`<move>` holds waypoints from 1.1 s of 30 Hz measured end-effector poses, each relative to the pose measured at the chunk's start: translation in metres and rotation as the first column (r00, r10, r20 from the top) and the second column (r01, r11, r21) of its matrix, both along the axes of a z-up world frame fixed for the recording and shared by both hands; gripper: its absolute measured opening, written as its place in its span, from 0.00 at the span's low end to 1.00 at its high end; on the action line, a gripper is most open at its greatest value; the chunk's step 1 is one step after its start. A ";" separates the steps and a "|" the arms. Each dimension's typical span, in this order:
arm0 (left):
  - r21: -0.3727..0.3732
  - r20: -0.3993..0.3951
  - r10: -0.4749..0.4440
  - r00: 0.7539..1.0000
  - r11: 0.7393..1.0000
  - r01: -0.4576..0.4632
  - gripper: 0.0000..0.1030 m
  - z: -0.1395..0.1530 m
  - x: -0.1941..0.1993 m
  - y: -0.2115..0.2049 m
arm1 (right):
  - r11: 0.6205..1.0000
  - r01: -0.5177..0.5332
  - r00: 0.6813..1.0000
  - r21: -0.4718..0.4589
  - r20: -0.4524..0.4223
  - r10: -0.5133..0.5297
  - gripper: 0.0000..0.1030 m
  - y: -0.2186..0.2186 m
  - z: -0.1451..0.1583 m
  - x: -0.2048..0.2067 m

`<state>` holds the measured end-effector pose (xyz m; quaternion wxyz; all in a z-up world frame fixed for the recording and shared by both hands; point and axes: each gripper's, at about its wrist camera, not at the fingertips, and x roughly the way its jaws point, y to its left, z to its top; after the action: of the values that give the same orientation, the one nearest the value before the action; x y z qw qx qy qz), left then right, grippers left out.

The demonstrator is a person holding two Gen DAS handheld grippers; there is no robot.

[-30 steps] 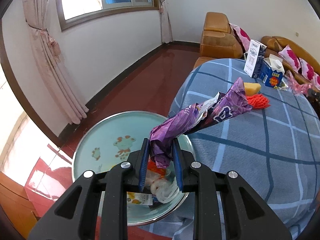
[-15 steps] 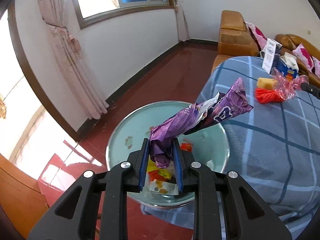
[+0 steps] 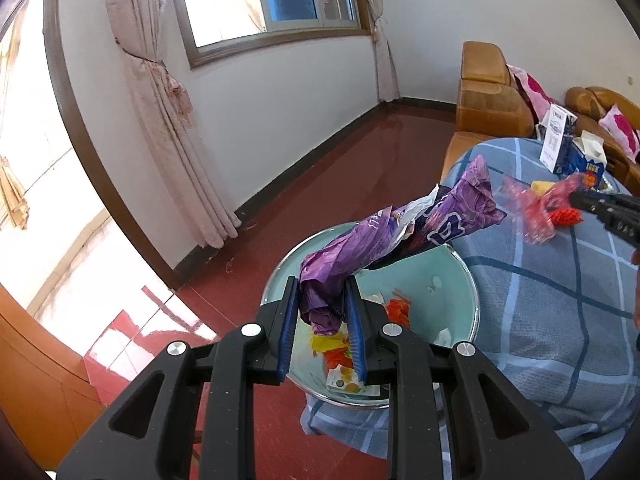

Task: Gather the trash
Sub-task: 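Hold the purple wrapper over the bucket with the left gripper while the right brings the pink bag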

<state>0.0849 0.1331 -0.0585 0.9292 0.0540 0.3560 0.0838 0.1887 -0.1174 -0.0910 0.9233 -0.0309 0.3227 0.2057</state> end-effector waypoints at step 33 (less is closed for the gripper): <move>-0.016 0.039 0.115 0.993 0.993 -0.115 0.22 0.003 -0.016 0.039 | 0.983 -0.177 0.984 -0.044 0.016 0.178 0.13 0.083 -0.004 -0.004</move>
<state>0.0693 0.1716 -0.0559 0.9300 0.0253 0.3406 0.1358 0.1847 -0.0340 -0.0945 0.9037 -0.0814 0.3138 0.2798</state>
